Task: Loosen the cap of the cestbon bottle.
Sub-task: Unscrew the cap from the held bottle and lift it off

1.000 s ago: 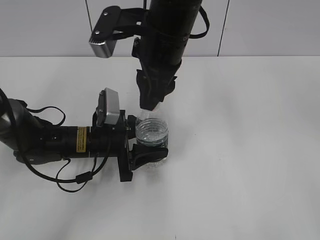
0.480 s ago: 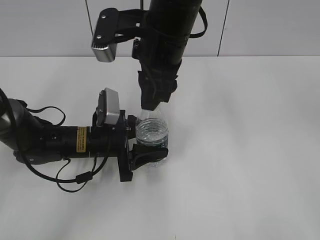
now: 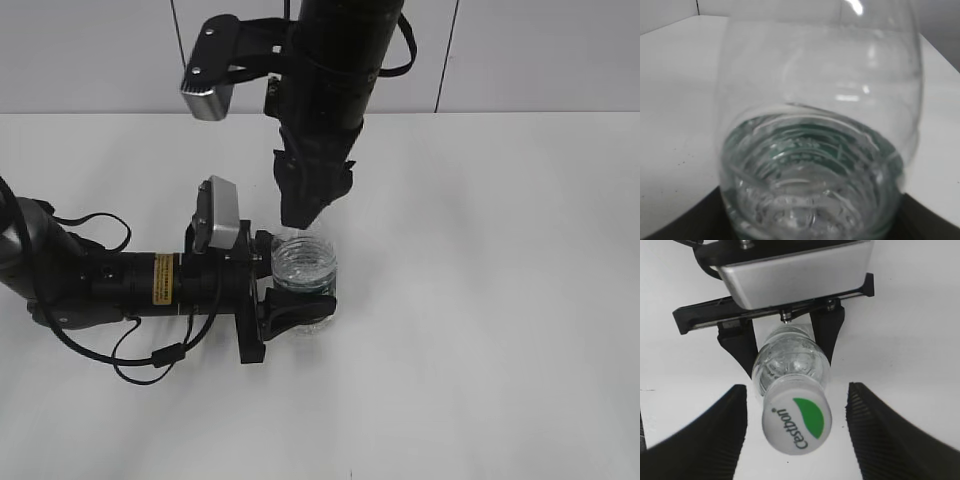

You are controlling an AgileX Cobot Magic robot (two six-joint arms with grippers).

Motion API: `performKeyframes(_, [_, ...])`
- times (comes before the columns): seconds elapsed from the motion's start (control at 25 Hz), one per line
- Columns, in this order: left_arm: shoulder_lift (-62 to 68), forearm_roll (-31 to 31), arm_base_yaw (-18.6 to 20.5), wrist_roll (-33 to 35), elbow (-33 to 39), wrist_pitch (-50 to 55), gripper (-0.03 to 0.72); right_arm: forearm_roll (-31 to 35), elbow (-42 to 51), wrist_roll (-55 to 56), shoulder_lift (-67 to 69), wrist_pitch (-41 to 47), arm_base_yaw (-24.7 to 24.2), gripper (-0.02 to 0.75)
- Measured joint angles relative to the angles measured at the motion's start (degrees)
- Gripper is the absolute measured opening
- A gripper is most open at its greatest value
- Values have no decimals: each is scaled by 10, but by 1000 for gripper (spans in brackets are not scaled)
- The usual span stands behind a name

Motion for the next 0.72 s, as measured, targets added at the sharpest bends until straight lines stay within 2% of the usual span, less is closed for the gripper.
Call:
performKeyframes(0.24, [0,1,0,0,0,0,414,0,0,47,0,0,0,513])
performKeyframes(0.36, [0,1,0,0,0,0,414,0,-1,102,0,0,0,566])
performKeyframes(0.44, [0,1,0,0,0,0,414,-2,-6,166,0,0,0,594])
performKeyframes(0.6, [0,1,0,0,0,0,414,-11,-30,290,-10,0,0,599])
performKeyframes(0.72, [0,1,0,0,0,0,414,-47,-48,393,-19,0,0,599])
